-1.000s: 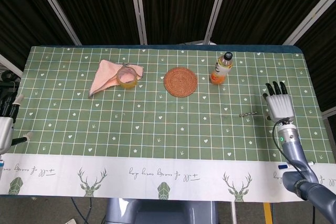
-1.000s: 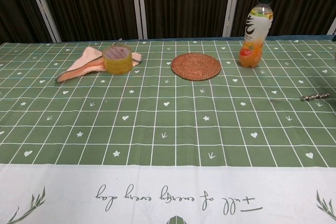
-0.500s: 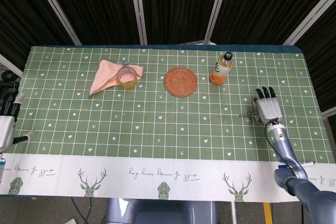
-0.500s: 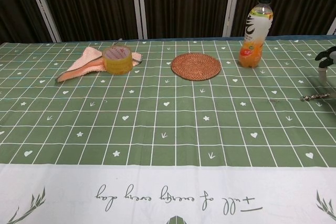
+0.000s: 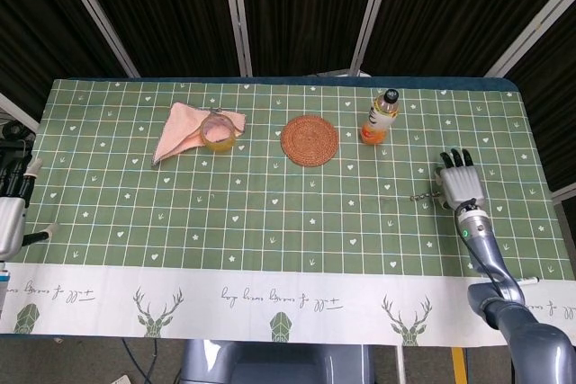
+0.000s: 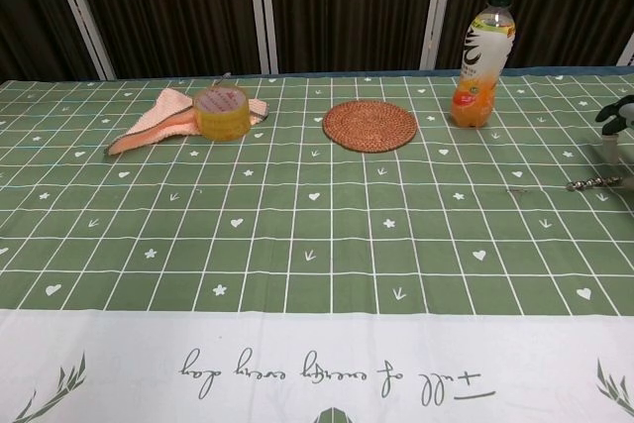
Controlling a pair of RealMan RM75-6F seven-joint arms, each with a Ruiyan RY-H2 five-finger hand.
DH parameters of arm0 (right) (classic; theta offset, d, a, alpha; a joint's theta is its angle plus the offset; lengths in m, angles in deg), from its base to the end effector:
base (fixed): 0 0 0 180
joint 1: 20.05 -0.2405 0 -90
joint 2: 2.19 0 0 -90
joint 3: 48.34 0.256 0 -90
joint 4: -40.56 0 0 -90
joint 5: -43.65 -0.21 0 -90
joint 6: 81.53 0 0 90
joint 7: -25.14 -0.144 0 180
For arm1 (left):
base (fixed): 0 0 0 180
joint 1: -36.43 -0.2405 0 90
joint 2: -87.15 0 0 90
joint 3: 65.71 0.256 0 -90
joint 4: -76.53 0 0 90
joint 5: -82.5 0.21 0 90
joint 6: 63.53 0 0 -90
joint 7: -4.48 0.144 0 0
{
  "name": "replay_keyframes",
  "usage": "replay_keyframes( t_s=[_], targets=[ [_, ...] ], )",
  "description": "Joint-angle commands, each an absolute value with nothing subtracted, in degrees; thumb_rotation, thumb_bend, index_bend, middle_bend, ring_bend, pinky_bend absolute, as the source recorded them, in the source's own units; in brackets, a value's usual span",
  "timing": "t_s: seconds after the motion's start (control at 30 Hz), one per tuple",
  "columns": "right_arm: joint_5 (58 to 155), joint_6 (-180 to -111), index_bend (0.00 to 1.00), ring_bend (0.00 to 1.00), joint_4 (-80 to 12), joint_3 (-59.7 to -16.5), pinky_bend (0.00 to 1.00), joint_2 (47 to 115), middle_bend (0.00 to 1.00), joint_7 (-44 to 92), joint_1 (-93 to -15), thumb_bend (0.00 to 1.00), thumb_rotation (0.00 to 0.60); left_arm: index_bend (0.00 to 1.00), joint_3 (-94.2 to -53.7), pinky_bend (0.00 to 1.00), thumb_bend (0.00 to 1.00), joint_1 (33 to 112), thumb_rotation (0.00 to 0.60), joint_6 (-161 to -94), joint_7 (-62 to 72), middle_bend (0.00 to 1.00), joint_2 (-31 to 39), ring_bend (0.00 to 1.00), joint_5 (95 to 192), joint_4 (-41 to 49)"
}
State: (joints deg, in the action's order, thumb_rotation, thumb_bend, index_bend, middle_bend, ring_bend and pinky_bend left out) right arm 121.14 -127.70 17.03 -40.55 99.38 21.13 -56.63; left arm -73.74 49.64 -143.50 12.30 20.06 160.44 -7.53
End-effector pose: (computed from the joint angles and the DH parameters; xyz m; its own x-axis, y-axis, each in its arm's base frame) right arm -0.3494 -0.4018 0.0439 0.7084 -0.2055 0.6752 -0.6962 -0.0460 0.7164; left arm -0.3183 0.2489 0.1685 0.5618 -0.0691 0.8244 0.8271 0.0264 -0.5615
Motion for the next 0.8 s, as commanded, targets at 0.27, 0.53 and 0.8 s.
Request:
replay_keyframes(
  t_s=[0.27,0.53,0.8],
  targets=[
    [121.34,-126.38,0.49,0.0,19.07,-40.58,0.03,100.58,0.11,20.66,-57.31,0.2,0.6,0.0,-73.81,0.0,0.0,49.74,0.6,-143.37,12.25,0.0,20.01,0.0,160.25,-7.41],
    [121.57,-125.48,0.49,0.0,20.47,-40.77,0.03,101.4,0.11,20.63,-57.5,0.22,0.6,0.0,-73.86,0.0,0.0,49.97,0.6,-143.0,12.22,0.0,19.9,0.0,160.06,-7.23],
    [122.05,-125.15,0.51,0.0,20.85,-41.1,0.03,101.96,0.11,20.46,-57.54,0.28,0.6,0.0,-73.91,0.0,0.0,50.14,0.6,-142.7,12.11,0.0,19.74,0.0,159.79,-7.0]
  ],
)
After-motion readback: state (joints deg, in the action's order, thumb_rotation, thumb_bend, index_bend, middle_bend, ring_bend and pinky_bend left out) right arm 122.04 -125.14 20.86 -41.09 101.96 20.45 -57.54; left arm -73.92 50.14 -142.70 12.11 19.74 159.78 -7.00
